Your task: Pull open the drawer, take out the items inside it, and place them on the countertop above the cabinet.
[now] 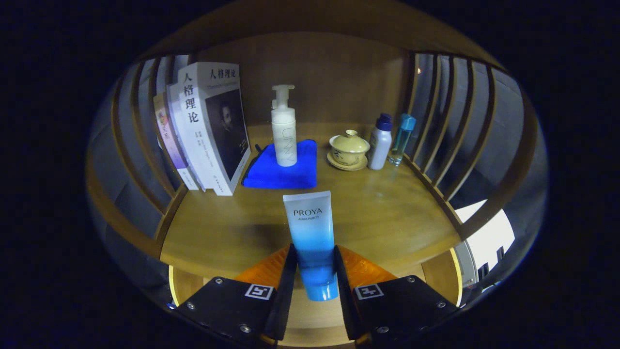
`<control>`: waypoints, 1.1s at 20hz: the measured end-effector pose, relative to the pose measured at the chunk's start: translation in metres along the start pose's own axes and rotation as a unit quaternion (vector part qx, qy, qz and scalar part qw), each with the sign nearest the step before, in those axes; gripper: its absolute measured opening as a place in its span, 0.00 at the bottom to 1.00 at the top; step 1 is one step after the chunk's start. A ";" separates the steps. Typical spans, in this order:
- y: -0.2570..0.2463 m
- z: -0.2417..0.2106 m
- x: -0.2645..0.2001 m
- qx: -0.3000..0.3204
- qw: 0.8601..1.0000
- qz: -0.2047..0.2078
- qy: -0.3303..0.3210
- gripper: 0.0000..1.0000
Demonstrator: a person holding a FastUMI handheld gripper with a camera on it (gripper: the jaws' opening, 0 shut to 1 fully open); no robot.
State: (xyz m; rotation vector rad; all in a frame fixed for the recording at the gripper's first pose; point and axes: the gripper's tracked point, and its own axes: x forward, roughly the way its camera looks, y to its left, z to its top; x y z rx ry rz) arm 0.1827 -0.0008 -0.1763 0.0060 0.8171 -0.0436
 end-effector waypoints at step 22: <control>-0.005 -0.002 -0.033 -0.040 0.995 0.007 -0.093 0.96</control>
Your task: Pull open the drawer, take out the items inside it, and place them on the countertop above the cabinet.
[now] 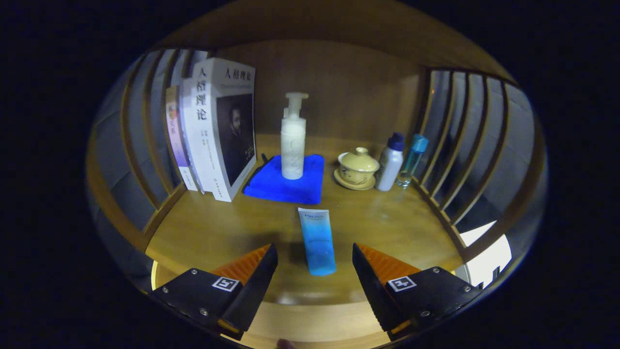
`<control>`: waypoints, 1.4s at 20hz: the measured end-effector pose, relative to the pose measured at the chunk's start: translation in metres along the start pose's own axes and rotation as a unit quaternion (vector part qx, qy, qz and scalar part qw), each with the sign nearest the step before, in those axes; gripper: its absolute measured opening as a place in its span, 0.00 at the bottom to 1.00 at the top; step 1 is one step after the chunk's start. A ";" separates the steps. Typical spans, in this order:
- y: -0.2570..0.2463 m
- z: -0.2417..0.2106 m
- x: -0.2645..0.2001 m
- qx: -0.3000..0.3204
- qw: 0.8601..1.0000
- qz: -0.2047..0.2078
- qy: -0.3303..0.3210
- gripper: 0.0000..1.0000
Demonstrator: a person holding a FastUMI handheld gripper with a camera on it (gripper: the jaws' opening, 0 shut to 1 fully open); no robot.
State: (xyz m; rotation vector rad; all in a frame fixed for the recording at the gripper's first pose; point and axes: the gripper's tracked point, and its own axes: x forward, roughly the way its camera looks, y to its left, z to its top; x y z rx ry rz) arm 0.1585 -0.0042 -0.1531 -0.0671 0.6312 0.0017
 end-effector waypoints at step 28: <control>0.003 -0.206 -0.231 -0.030 0.979 0.010 -0.203 0.95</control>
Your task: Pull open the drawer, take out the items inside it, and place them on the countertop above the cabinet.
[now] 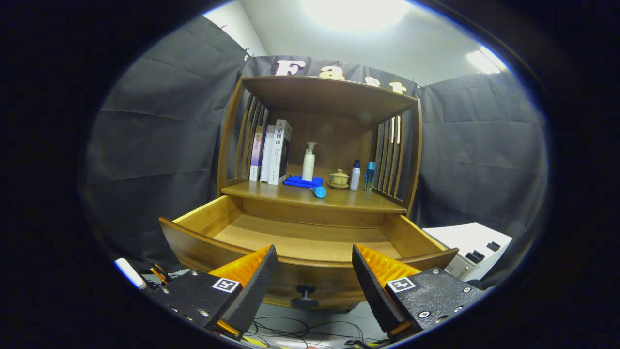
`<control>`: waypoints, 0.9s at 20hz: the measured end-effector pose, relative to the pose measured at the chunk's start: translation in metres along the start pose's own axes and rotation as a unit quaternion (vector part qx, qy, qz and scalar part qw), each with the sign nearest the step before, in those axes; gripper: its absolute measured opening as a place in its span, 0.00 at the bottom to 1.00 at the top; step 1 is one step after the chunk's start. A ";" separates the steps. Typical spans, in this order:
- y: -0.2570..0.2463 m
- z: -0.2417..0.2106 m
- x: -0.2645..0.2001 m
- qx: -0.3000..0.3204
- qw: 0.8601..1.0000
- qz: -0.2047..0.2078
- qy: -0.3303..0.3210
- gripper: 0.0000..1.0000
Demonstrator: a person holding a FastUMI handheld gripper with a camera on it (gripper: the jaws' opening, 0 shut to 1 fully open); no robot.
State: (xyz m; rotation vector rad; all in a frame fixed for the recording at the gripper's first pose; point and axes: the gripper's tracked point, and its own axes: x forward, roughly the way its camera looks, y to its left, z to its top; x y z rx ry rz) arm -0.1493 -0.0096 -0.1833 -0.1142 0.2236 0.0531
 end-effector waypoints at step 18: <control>0.002 -0.058 0.037 0.101 0.994 0.002 0.030 0.95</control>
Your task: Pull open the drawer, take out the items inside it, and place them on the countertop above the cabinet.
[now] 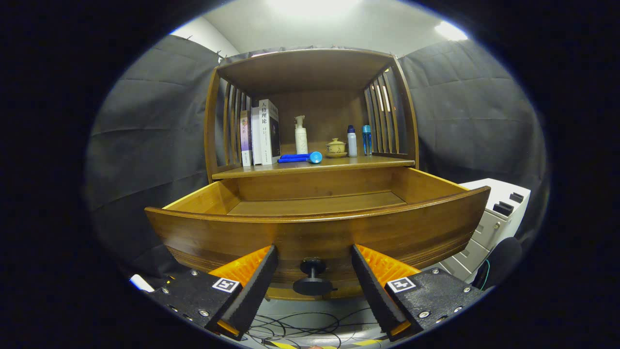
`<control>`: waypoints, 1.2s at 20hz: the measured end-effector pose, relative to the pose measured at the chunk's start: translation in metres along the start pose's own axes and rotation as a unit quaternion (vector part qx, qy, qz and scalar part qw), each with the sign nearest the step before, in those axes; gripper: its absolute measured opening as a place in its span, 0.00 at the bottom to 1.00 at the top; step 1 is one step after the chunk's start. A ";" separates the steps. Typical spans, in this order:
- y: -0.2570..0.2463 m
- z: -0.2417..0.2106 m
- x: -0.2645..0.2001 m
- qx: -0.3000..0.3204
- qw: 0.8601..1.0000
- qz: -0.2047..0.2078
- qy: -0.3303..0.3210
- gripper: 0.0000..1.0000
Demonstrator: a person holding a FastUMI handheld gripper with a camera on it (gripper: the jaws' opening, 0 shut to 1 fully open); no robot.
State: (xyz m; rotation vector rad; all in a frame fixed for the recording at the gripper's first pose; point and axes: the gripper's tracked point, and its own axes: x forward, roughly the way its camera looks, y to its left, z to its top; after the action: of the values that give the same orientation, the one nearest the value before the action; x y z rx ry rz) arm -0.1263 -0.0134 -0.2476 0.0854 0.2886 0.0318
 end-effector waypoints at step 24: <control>0.003 0.031 0.108 -0.025 1.000 0.004 0.001 0.95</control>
State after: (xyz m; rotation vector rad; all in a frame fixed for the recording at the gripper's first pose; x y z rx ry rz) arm -0.0138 -0.0081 -0.2487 0.0362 0.2884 0.0480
